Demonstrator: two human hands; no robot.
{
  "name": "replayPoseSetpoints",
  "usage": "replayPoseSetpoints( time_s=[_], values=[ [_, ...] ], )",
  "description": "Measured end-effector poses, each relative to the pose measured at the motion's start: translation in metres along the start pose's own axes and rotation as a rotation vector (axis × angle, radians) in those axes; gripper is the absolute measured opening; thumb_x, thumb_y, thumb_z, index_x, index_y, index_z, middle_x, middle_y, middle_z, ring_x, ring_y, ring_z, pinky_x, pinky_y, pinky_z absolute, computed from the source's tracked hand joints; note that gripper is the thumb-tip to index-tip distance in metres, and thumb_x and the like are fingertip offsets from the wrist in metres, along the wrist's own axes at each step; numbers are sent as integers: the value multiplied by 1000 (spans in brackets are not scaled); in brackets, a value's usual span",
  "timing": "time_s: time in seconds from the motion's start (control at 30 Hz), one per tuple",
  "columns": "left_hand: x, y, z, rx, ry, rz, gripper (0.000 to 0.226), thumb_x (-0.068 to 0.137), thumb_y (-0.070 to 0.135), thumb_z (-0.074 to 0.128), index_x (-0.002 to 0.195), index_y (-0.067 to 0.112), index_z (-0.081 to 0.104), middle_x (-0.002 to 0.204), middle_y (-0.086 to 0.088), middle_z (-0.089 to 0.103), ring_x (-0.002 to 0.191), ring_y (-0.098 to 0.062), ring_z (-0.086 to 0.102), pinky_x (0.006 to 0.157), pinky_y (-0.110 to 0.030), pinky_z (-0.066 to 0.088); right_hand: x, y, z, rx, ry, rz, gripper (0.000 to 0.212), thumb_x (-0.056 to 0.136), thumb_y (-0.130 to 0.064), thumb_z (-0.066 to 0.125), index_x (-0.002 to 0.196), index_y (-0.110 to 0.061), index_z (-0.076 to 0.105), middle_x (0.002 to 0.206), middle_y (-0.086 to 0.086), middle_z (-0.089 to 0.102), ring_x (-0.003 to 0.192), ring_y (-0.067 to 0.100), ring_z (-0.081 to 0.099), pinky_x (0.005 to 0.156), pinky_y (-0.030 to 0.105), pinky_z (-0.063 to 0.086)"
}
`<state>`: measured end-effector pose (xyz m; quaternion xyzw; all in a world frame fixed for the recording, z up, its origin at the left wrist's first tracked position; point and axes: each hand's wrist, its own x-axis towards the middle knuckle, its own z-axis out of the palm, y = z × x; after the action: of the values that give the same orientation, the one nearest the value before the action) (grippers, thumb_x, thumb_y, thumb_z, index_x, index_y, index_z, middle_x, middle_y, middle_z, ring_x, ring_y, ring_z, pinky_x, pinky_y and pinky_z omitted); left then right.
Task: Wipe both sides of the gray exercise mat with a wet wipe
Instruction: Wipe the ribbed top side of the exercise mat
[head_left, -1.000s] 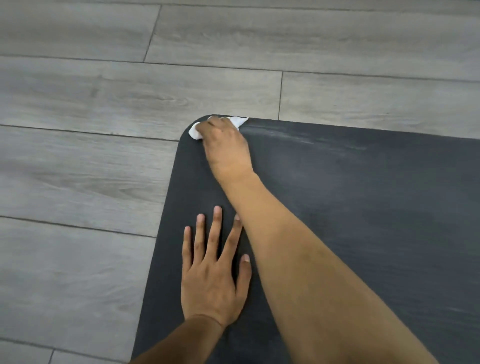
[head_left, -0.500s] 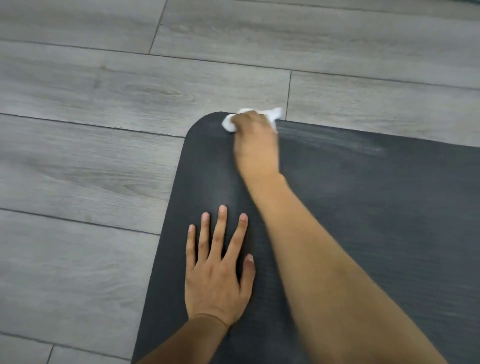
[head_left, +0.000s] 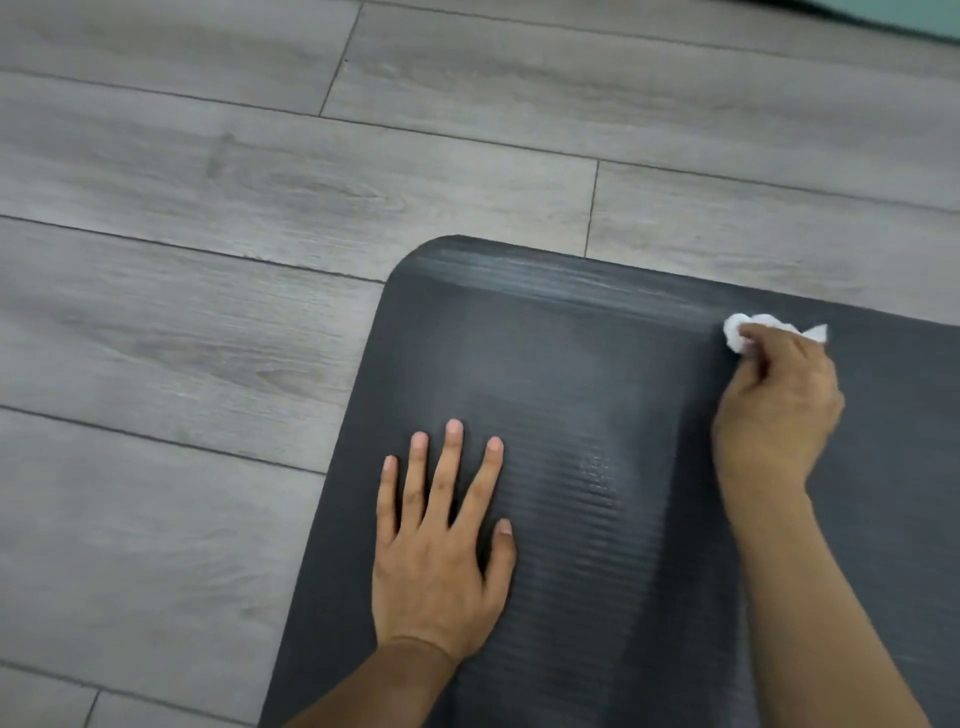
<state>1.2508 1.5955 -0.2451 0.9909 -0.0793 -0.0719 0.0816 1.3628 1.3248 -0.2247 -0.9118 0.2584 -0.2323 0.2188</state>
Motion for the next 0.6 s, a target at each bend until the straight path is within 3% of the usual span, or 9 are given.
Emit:
replayPoseSetpoints(
  time_s=[0.07, 0.17, 0.23, 0.3, 0.37, 0.43, 0.5, 0.6],
  values=[
    [0, 1, 0, 8, 9, 4, 70, 96, 48, 39, 162, 34, 21, 171, -2, 12, 158, -30, 11, 124, -58, 18, -13, -28, 21, 73, -21, -25, 26, 83, 2, 54, 97, -10, 72, 105, 8, 69, 99, 31, 61, 92, 12, 33],
    [0, -2, 2, 5, 13, 12, 69, 93, 47, 43, 160, 34, 28, 170, -5, 18, 157, -31, 12, 124, -57, 17, -47, -123, 75, 253, -261, -396, 24, 67, 8, 65, 83, -8, 73, 89, 9, 70, 87, 29, 64, 82, 28, 43],
    [0, -3, 4, 36, 14, 29, 69, 90, 47, 45, 154, 25, 33, 164, -12, 34, 155, -36, 19, 122, -58, 20, -73, -187, 98, 221, -447, -593, 21, 70, 4, 66, 85, -8, 73, 89, 8, 67, 87, 29, 61, 75, 33, 43],
    [-1, -3, 6, 77, 38, 49, 68, 91, 46, 40, 151, 16, 30, 154, -17, 46, 150, -40, 32, 119, -58, 23, -85, -217, 105, 114, -623, -742, 23, 79, 2, 59, 96, -10, 70, 99, 5, 63, 97, 26, 56, 78, 31, 40],
    [0, -3, 5, 75, 36, 45, 68, 93, 47, 39, 153, 19, 28, 159, -14, 40, 153, -38, 26, 121, -57, 21, -77, -202, 102, 65, -618, -785, 23, 83, -1, 57, 100, -12, 68, 103, 3, 62, 101, 23, 56, 81, 31, 42],
    [0, -3, 2, 32, 37, 11, 65, 95, 47, 41, 157, 30, 30, 168, -6, 24, 157, -31, 13, 125, -56, 15, -64, -160, 88, 152, -463, -707, 19, 79, -1, 61, 92, -11, 71, 96, 5, 65, 93, 26, 60, 80, 33, 47],
    [0, -1, 1, 16, 35, -3, 66, 97, 47, 38, 161, 35, 25, 171, -1, 15, 158, -29, 11, 126, -55, 13, -42, -90, 54, 161, -344, -455, 18, 81, -5, 62, 90, -15, 73, 97, -1, 66, 95, 22, 61, 89, 29, 46],
    [0, 0, 1, 11, 37, -3, 67, 98, 48, 36, 162, 36, 20, 171, 1, 11, 158, -28, 8, 126, -55, 13, -5, 12, -15, -89, -203, -98, 28, 87, -10, 52, 103, -16, 73, 108, 5, 68, 105, 28, 58, 97, 30, 40]
  ],
)
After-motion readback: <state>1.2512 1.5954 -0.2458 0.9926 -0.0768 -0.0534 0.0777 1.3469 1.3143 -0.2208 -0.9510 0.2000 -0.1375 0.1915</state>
